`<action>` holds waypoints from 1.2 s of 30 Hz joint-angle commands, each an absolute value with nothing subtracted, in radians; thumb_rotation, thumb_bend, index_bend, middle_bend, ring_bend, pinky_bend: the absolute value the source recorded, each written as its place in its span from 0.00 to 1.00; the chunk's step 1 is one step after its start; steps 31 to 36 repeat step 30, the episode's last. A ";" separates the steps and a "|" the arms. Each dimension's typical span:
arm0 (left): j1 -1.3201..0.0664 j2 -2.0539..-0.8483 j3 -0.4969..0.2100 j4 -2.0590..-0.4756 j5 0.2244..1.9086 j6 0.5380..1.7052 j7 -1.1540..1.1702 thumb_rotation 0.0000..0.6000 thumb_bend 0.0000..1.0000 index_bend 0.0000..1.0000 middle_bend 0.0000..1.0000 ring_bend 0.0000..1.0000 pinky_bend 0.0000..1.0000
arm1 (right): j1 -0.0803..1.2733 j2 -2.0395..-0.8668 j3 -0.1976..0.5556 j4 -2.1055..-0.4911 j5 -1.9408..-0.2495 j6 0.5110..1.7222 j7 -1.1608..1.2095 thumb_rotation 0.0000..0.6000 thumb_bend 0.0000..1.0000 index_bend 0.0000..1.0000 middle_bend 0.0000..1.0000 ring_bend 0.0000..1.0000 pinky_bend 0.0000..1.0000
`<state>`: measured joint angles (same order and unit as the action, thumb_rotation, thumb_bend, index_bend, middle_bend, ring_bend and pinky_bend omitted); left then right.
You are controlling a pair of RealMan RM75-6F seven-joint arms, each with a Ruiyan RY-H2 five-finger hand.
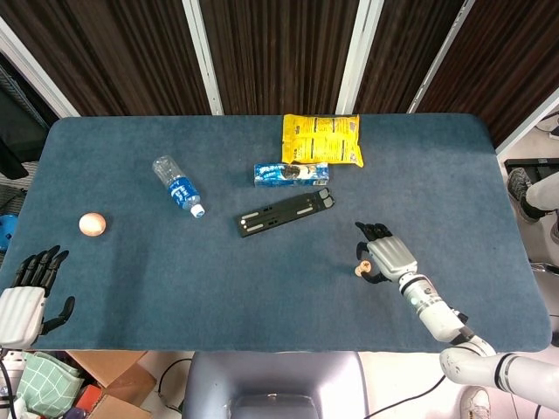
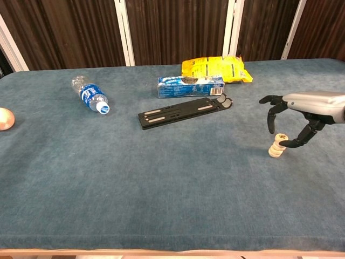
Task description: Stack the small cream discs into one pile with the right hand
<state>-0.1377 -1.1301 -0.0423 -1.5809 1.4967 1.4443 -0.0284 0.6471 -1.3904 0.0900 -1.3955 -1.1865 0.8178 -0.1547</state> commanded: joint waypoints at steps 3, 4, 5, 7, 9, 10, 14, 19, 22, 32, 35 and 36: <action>-0.136 -1.130 -0.043 -1.582 1.496 1.446 -0.028 1.00 0.45 0.00 0.02 0.00 0.09 | 0.646 -1.383 0.090 -1.404 -1.191 0.819 -0.148 1.00 0.42 0.53 0.00 0.00 0.00; -0.136 -1.130 -0.043 -1.583 1.496 1.447 -0.029 1.00 0.45 0.00 0.02 0.00 0.09 | 0.645 -1.380 0.090 -1.408 -1.194 0.822 -0.146 1.00 0.42 0.53 0.00 0.00 0.00; -0.136 -1.130 -0.043 -1.583 1.497 1.448 -0.030 1.00 0.45 0.00 0.02 0.00 0.09 | 0.642 -1.377 0.090 -1.413 -1.199 0.828 -0.142 1.00 0.42 0.52 0.00 0.00 0.00; -0.135 -1.129 -0.043 -1.583 1.497 1.450 -0.031 1.00 0.45 0.00 0.02 0.00 0.09 | 0.632 -1.361 0.093 -1.434 -1.215 0.850 -0.121 1.00 0.42 0.50 0.00 0.00 0.00; -0.133 -1.128 -0.043 -1.582 1.498 1.453 -0.031 1.00 0.45 0.00 0.02 0.00 0.09 | 0.600 -1.331 0.096 -1.473 -1.250 0.917 -0.087 1.00 0.40 0.46 0.00 0.00 0.00; -0.133 -1.128 -0.043 -1.582 1.498 1.453 -0.031 1.00 0.45 0.00 0.02 0.00 0.09 | 0.579 -1.313 0.093 -1.495 -1.274 0.959 -0.072 1.00 0.36 0.42 0.00 0.00 0.00; -0.130 -1.127 -0.044 -1.583 1.496 1.458 -0.031 1.00 0.45 0.00 0.02 0.00 0.09 | 0.420 -1.220 0.038 -1.599 -1.424 1.251 -0.047 1.00 0.27 0.27 0.00 0.00 0.00; -0.128 -1.129 -0.043 -1.586 1.501 1.464 -0.020 1.00 0.45 0.00 0.02 0.00 0.09 | 0.184 -1.140 -0.069 -1.680 -1.492 1.556 -0.159 1.00 0.27 0.11 0.00 0.00 0.00; -0.128 -1.135 -0.041 -1.588 1.510 1.469 -0.006 1.00 0.45 0.00 0.02 0.00 0.09 | 0.072 -1.164 -0.084 -1.645 -1.494 1.694 -0.156 1.00 0.27 0.10 0.00 0.00 0.00; -0.133 -1.151 -0.034 -1.590 1.518 1.460 0.031 1.00 0.45 0.00 0.02 0.00 0.09 | 0.030 -1.164 -0.060 -1.601 -1.463 1.682 -0.097 1.00 0.26 0.09 0.00 0.00 0.00; -0.133 -1.151 -0.034 -1.590 1.518 1.460 0.031 1.00 0.45 0.00 0.02 0.00 0.09 | 0.030 -1.164 -0.060 -1.601 -1.463 1.682 -0.097 1.00 0.26 0.09 0.00 0.00 0.00; -0.133 -1.151 -0.034 -1.590 1.518 1.460 0.031 1.00 0.45 0.00 0.02 0.00 0.09 | 0.030 -1.164 -0.060 -1.601 -1.463 1.682 -0.097 1.00 0.26 0.09 0.00 0.00 0.00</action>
